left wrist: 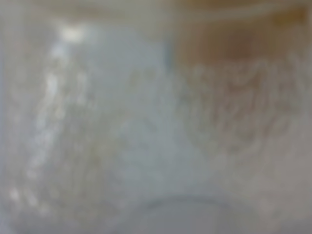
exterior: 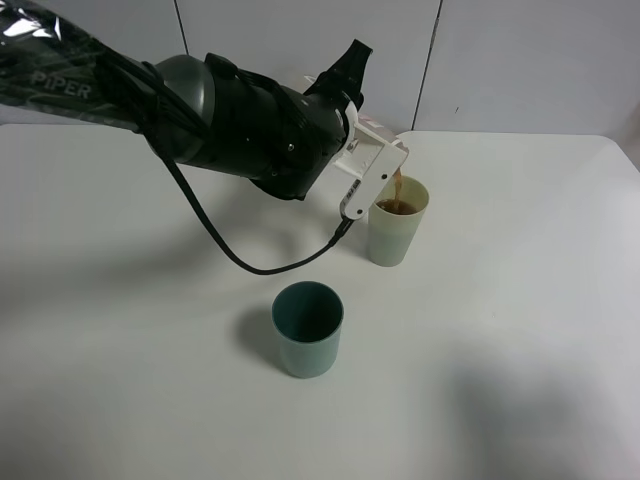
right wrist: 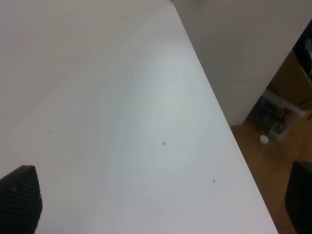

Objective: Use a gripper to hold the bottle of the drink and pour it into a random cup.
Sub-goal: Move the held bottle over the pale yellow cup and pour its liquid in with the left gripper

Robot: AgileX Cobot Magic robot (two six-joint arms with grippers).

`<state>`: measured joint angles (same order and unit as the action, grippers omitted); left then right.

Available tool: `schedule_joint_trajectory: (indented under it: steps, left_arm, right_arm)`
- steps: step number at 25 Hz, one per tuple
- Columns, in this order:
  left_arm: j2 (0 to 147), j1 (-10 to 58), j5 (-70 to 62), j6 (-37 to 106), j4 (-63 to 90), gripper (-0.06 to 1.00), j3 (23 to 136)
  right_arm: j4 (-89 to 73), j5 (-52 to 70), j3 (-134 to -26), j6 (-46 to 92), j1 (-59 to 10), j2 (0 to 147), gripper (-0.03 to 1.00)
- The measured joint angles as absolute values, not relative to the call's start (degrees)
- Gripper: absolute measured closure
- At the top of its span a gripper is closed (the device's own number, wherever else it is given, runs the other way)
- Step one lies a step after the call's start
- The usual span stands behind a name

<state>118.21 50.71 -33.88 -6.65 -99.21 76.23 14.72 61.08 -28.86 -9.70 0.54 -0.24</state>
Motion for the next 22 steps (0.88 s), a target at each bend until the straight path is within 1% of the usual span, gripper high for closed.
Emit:
schedule_joint_trajectory:
  steps: [17, 22]
  left_arm:
    - [118.21, 51.99, -34.41, -6.58, -99.21, 0.61, 76.23]
    - [118.21, 51.99, -34.41, -2.82, -99.21, 0.61, 76.23]
  right_arm:
    - [14.72, 61.08, -28.86, -9.7, 0.54, -0.24, -0.03]
    - [14.72, 61.08, -28.86, -9.7, 0.54, -0.24, -0.03]
